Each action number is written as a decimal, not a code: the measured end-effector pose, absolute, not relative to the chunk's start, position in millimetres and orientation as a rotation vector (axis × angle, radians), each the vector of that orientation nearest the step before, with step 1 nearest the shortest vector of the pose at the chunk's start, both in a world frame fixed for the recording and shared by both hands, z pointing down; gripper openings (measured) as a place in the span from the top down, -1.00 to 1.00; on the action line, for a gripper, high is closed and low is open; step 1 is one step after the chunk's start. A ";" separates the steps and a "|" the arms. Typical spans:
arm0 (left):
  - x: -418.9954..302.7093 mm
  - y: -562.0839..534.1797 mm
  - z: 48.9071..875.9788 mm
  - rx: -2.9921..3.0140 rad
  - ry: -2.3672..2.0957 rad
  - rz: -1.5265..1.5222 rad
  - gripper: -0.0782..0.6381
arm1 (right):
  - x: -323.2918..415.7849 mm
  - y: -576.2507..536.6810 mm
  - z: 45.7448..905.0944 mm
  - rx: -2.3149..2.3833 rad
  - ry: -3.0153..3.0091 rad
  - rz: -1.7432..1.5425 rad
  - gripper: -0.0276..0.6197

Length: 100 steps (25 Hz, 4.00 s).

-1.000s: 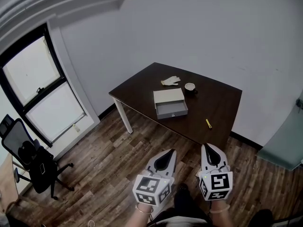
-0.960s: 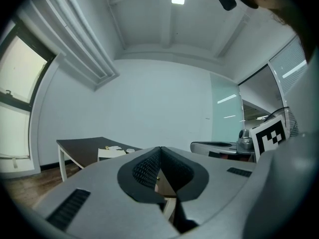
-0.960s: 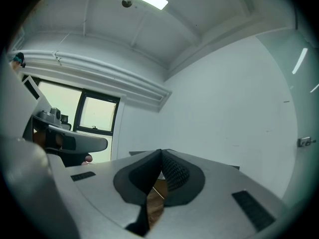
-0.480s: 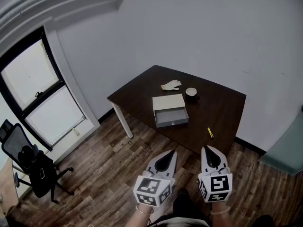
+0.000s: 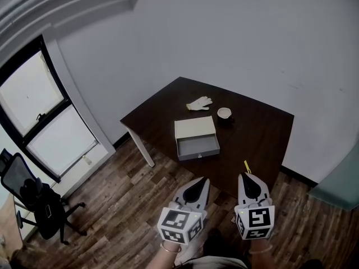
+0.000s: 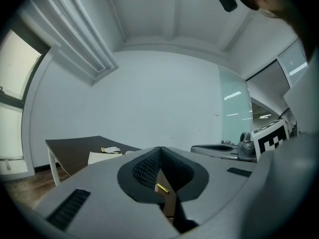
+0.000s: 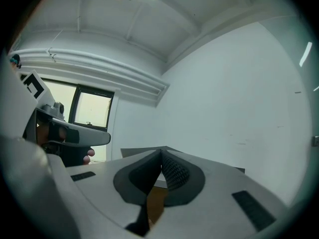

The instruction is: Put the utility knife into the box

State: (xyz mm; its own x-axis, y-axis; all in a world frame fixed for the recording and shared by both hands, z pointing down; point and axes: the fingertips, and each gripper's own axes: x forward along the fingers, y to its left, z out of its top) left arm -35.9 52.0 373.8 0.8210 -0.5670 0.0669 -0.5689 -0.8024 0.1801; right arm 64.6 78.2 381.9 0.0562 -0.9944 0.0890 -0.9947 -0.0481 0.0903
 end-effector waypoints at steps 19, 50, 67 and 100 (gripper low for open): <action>88.5 -17.4 384.3 2.809 -0.827 0.037 0.73 | 183.9 -2.7 409.6 2.094 -2.050 0.071 0.85; 151.5 -77.4 430.6 2.767 -0.718 0.099 0.73 | 244.0 -57.5 551.2 1.837 -1.899 0.297 0.69; 162.4 -98.3 457.1 2.744 -0.667 0.178 0.73 | 260.4 -62.2 631.3 1.728 -1.809 0.448 0.60; 138.5 -130.9 487.3 2.677 -0.660 0.251 0.73 | 270.6 -72.6 718.6 1.687 -1.673 0.689 0.69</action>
State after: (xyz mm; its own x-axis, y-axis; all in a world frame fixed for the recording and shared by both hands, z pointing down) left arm 138.5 -130.9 487.3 0.8744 -0.4119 0.2563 -0.4781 -0.8216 0.3106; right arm 270.6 -72.6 718.6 0.0450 -0.6511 0.7576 -0.9958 0.0310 0.0858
